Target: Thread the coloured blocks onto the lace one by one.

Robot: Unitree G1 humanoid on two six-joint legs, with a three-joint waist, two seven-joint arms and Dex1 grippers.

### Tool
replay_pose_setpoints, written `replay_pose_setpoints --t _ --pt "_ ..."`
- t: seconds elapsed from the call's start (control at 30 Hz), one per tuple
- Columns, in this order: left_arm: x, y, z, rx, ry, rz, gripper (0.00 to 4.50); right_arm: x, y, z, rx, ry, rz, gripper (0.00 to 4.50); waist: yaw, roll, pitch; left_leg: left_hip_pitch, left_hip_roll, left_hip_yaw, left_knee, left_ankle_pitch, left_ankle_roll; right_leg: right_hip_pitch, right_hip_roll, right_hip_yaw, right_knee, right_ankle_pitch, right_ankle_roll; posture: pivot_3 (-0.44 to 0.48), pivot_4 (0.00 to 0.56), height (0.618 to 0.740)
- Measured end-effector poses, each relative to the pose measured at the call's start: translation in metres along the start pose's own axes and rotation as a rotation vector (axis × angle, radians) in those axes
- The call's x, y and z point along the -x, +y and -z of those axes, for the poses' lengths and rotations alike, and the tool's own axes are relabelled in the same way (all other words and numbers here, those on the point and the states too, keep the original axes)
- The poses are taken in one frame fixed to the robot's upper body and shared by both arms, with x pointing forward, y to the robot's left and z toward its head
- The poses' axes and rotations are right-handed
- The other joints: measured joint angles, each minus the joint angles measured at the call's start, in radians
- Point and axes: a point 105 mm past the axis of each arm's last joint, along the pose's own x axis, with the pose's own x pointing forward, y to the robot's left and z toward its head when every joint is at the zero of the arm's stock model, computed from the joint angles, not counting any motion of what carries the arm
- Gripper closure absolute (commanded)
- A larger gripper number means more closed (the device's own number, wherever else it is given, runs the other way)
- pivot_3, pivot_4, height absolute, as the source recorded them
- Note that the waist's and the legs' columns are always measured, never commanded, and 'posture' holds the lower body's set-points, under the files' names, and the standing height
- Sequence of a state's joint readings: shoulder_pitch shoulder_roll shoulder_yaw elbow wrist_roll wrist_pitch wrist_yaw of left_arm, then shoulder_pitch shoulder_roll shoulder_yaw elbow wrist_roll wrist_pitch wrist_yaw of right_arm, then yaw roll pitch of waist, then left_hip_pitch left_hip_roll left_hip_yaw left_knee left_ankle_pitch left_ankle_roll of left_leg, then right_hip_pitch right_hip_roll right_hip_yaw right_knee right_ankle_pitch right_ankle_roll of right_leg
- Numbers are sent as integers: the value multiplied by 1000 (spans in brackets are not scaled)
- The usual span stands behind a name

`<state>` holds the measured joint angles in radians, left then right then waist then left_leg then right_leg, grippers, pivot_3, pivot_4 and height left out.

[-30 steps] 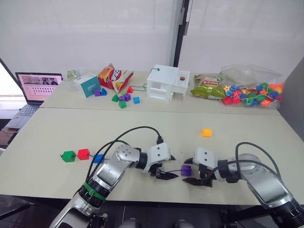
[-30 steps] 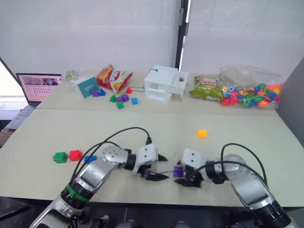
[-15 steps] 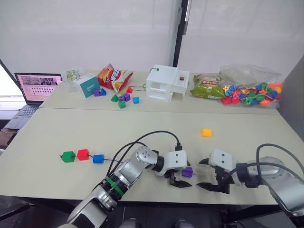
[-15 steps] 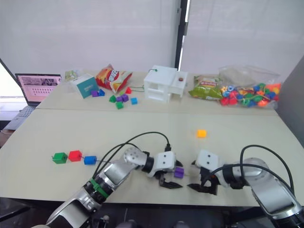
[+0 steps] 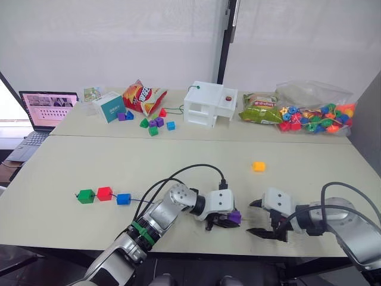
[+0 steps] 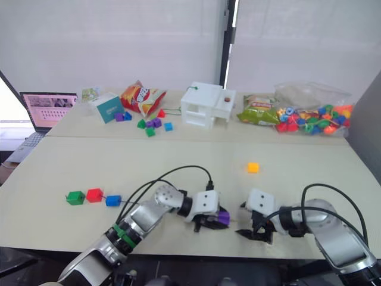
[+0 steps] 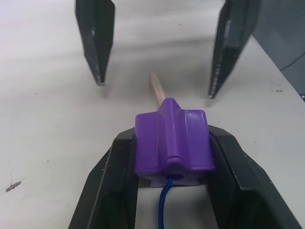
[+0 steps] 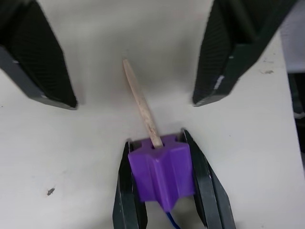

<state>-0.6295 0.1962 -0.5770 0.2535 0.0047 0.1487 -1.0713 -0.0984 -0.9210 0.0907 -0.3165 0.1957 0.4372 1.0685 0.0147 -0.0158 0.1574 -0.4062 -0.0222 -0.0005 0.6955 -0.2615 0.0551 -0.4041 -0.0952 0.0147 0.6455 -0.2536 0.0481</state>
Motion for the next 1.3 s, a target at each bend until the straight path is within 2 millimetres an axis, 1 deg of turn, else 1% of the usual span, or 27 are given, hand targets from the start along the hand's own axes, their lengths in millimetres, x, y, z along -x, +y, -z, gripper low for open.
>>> replay_pose_setpoints --t 0.23,0.3,0.5,0.53,0.6,0.67,0.73,0.8,0.93,1.0,1.07,1.17,1.23,1.27,1.3 --pt "3 1 3 3 5 -6 3105 -2 -2 5 80 -32 -14 3886 -1 0 0 2 0 0 0 0 0 2 0 0 0 0 0 0 150 740" --pt "4 1 4 4 7 -8 3105 -3 -2 6 87 -42 -13 4490 -1 0 0 2 0 0 0 0 0 2 0 0 0 0 0 0 150 740" --pt "13 2 9 12 11 -31 3105 -4 -3 4 101 -62 -18 4500 -2 0 0 2 1 0 0 0 0 1 1 0 0 0 0 0 150 740" --pt "18 0 11 16 9 -37 3105 -4 -4 2 107 -66 -19 4500 -4 0 0 2 1 0 0 0 0 1 1 1 0 0 0 0 150 740" --pt "34 -4 18 38 11 -52 3105 -4 -6 -7 126 -73 -21 4500 -14 1 0 2 3 1 -1 0 0 -1 2 2 1 0 -1 0 150 740" --pt "54 -5 26 53 29 -73 3105 -2 -6 -20 160 -81 -25 4500 -19 1 0 2 4 0 -1 0 0 -1 3 2 2 -1 -2 0 150 740" --pt "83 -5 37 73 64 -105 3105 -1 -5 -31 192 -79 -31 4500 -22 1 0 2 4 0 -2 0 0 -1 3 2 2 -1 -2 0 150 740" --pt "110 -4 47 90 108 -141 3105 -1 -2 -34 191 -69 -39 4500 -20 1 0 2 3 0 -1 0 0 -1 1 1 1 -1 -2 0 150 740" --pt "176 1 69 78 248 -223 3105 -3 4 -41 188 -55 -67 4500 -19 1 0 2 3 0 -2 0 0 -1 1 1 1 -1 -2 0 150 740" --pt "201 1 77 73 303 -250 3105 -2 5 -44 189 -49 -69 4500 -19 1 0 3 3 0 -2 0 -1 -1 1 1 1 -1 -2 0 150 740" --pt "219 -3 81 62 343 -248 3105 -2 5 -47 191 -50 -71 4500 -20 1 0 3 3 0 -2 0 -1 -1 0 1 1 -1 -2 0 150 740" --pt "236 -11 88 86 376 -239 3105 -3 6 -47 184 -40 -77 4500 -22 2 -1 4 3 0 -4 0 -1 -1 0 1 2 -1 -2 0 150 740" --pt "241 -13 89 83 383 -239 2078 -5 7 -49 193 -38 -89 4500 -24 3 -1 4 3 1 -4 0 -1 -1 0 1 2 -1 -2 0 150 740" --pt "242 -13 89 82 383 -241 1853 -5 6 -50 197 -38 -88 4500 -24 3 -1 4 3 1 -3 0 -1 -1 0 1 2 -1 -2 0 150 740" --pt "243 -13 88 84 381 -242 1535 -5 5 -52 201 -39 -85 4500 -24 3 -1 4 3 1 -3 0 -1 -1 0 1 1 -1 -2 0 150 740"
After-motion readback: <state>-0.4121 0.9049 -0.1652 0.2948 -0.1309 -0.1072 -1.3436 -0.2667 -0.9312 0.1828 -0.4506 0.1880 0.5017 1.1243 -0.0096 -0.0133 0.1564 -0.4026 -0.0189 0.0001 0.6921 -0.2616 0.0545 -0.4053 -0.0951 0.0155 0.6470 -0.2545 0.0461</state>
